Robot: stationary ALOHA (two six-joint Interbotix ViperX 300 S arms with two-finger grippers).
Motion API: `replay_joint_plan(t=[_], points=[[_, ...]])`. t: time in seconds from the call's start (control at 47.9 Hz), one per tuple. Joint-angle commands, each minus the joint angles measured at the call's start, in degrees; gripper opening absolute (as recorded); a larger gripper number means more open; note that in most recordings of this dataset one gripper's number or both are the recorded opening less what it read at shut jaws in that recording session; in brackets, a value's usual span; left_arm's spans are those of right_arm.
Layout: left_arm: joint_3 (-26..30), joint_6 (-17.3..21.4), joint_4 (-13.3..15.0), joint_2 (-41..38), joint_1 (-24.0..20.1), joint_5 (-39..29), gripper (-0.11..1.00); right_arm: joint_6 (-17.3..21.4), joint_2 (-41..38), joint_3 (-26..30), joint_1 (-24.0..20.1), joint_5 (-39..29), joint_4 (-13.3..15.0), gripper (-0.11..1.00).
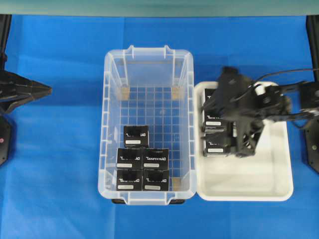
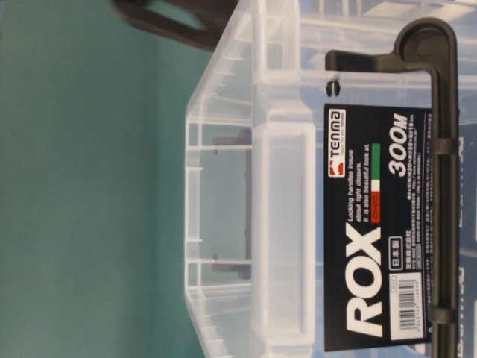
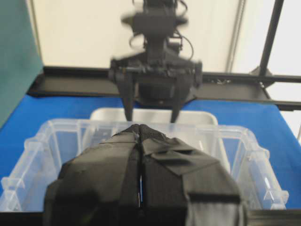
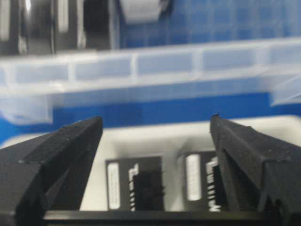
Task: Pick the box from inside the plastic case
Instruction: 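Open the right gripper to release the box and raise it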
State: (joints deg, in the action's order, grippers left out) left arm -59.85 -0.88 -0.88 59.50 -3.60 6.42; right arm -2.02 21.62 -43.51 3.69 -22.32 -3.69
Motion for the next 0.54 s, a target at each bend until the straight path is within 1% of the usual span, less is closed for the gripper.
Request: replay_joint_plan(t=[0.0, 0.146, 0.251, 0.376, 0.522], points=[[1.67, 0.09, -0.09, -0.53, -0.09, 0.26, -0.06, -0.26, 2.81, 0.62, 0.26, 0.62, 0.18, 0.93], [1.67, 0.09, -0.09, -0.53, -0.18, 0.35, -0.06, -0.09, 6.68, 0.35, 0.18, 2.11, 0.18, 0.93], [1.58, 0.09, -0.09, -0.53, -0.09, 0.26, -0.06, 0.09, 9.23, 0.26, -0.09, 5.36, 0.09, 0.93], [1.49, 0.09, -0.09, -0.62, -0.09, 0.35, -0.06, -0.18, 12.48, -0.44, -0.62, 11.87, 0.18, 0.93], [1.32, 0.09, -0.09, -0.53, -0.18, 0.26, -0.06, -0.09, 16.96, -2.72, -1.58, 21.62, 0.09, 0.93]])
